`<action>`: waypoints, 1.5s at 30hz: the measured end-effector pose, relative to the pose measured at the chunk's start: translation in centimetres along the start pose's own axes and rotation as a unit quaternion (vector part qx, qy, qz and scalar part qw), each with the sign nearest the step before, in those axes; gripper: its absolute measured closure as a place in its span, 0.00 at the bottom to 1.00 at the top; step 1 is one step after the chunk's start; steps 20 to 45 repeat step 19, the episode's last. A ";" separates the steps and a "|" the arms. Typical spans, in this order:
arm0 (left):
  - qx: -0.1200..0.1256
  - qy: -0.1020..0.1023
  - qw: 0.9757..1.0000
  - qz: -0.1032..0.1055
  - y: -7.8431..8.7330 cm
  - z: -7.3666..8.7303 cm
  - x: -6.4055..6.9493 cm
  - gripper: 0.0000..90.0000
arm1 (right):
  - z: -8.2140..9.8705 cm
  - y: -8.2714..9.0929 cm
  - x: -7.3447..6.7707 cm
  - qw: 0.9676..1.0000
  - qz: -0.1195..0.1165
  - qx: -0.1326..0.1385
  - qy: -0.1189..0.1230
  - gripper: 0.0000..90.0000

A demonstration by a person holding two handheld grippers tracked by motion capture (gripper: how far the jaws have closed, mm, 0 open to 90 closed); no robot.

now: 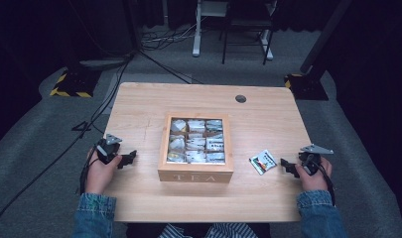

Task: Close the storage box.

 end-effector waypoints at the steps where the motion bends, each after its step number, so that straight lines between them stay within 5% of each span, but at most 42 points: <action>1: 0.000 0.001 1.000 0.000 0.0 0.0 0.0 0.21 | 0.0 0.0 0.0 1.000 0.000 0.000 0.000 0.16; 45: -0.003 0.004 1.000 -0.003 -0.1 -0.1 -0.1 0.17 | 0.0 0.0 0.0 1.000 0.001 0.000 0.000 0.16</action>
Point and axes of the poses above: each handheld gripper's, and its own axes: y roughly backward along the jaws, z roughly out of its underside, x roughly to its right, the point moved 2 cm from there along -y, roughly forward along the jaws, and after that the axes turned 8 degrees about z, right-handed, at the moved point
